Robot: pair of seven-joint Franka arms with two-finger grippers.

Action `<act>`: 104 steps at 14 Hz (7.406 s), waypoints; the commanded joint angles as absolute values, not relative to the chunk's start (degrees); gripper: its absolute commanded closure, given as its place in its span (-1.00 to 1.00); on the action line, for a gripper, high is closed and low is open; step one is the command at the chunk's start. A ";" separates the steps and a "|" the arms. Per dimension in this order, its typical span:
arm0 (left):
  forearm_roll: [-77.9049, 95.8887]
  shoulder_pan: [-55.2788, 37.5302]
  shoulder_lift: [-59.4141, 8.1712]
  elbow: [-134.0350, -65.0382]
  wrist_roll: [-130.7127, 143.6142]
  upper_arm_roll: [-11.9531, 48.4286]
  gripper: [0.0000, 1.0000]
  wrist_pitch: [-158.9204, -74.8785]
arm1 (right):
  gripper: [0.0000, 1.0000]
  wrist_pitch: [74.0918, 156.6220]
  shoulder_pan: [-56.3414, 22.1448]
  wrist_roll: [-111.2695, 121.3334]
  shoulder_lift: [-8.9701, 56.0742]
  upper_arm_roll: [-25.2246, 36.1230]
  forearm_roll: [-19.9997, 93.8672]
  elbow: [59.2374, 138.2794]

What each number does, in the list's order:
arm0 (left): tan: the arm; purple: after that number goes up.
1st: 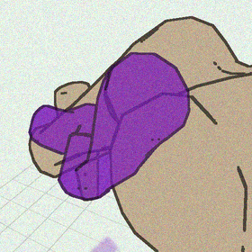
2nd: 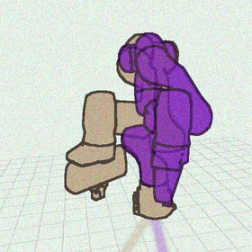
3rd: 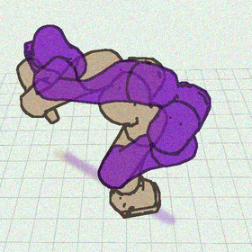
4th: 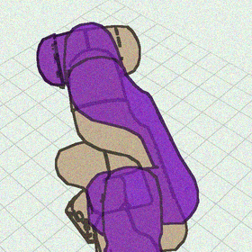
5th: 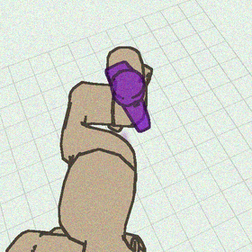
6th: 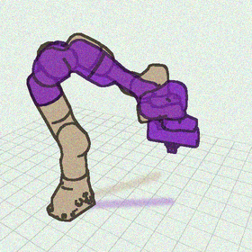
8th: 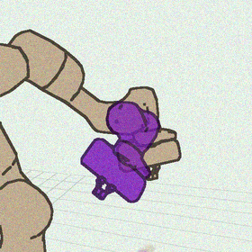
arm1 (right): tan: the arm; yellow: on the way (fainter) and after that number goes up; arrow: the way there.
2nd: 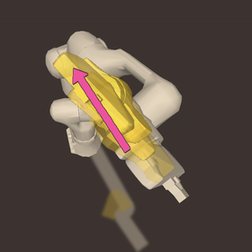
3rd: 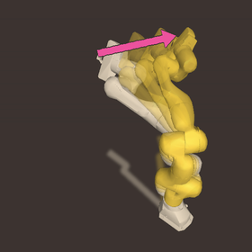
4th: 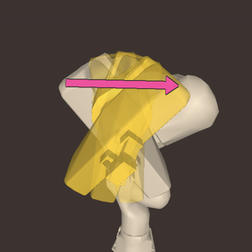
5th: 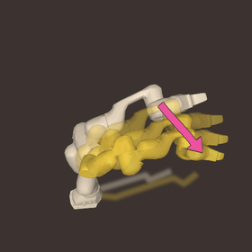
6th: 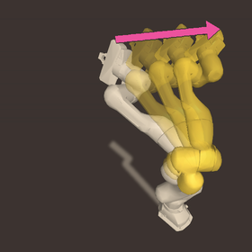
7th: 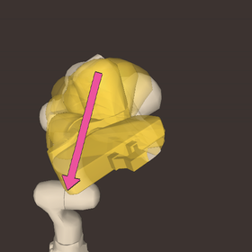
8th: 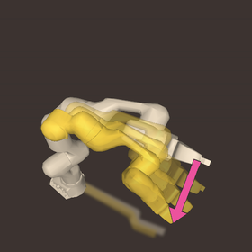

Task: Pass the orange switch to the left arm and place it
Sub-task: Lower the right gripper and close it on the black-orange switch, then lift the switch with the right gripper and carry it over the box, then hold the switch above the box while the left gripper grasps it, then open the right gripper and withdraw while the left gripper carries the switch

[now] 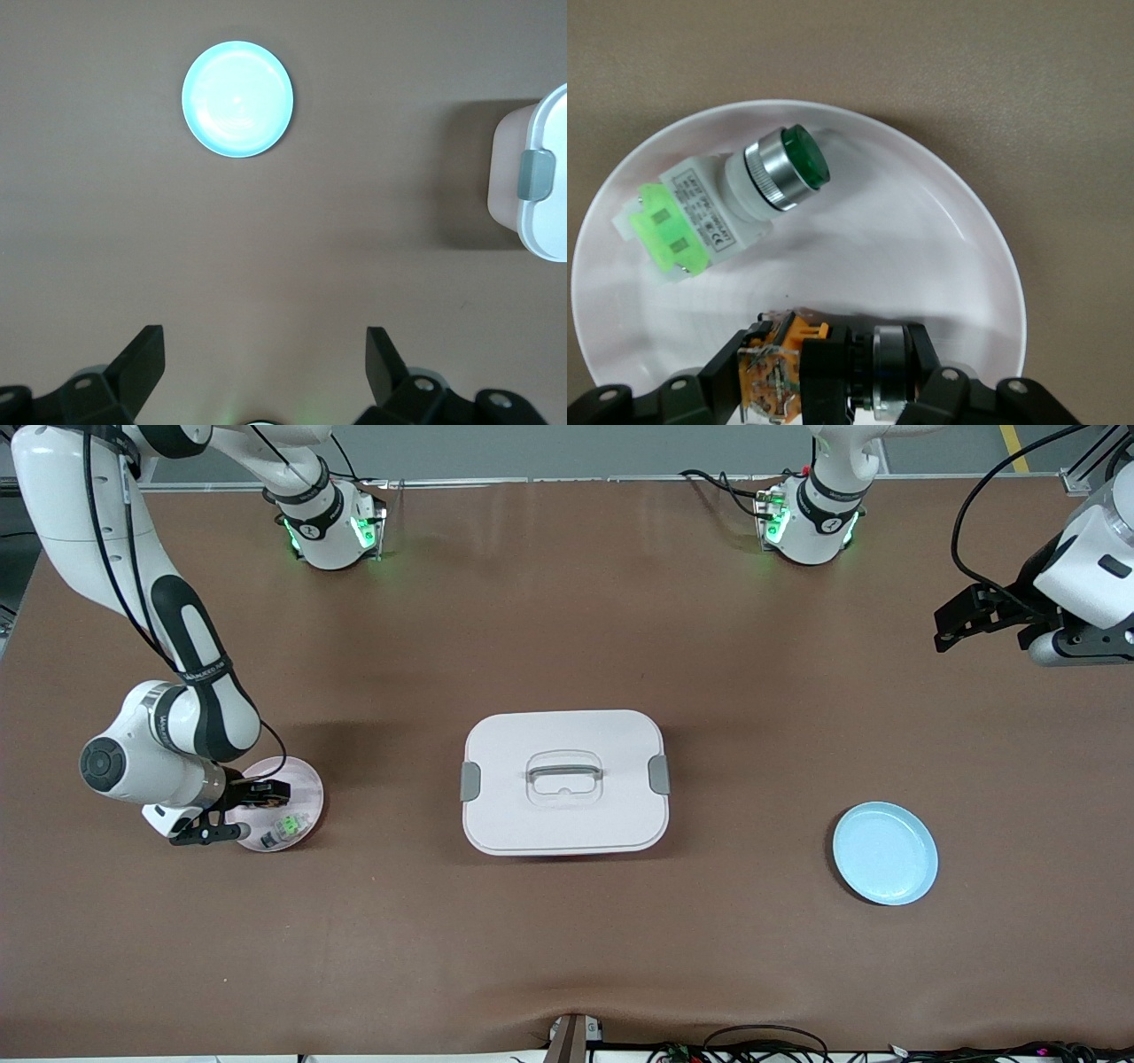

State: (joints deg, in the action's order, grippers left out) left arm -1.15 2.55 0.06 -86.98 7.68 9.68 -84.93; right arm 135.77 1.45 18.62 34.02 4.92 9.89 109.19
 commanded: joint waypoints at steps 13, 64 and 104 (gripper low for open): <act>-1.49 3.43 0.18 -84.99 8.17 8.61 -1.00 -81.74 | 1.00 110.41 -3.67 -7.16 30.76 4.66 19.16 95.38; 31.55 -10.81 -8.52 -83.58 23.12 15.03 -1.00 -105.81 | 1.00 126.56 -39.10 -122.87 34.19 -2.11 35.86 57.74; 13.04 1.58 -11.51 -84.37 6.25 14.33 1.00 -95.28 | -1.00 107.62 -31.48 -71.15 28.84 -2.29 33.40 56.87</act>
State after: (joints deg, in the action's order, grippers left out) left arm 17.09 1.52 -11.34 -84.43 7.46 14.00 -96.63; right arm 113.20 -34.46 -79.39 30.74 -1.58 34.26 56.55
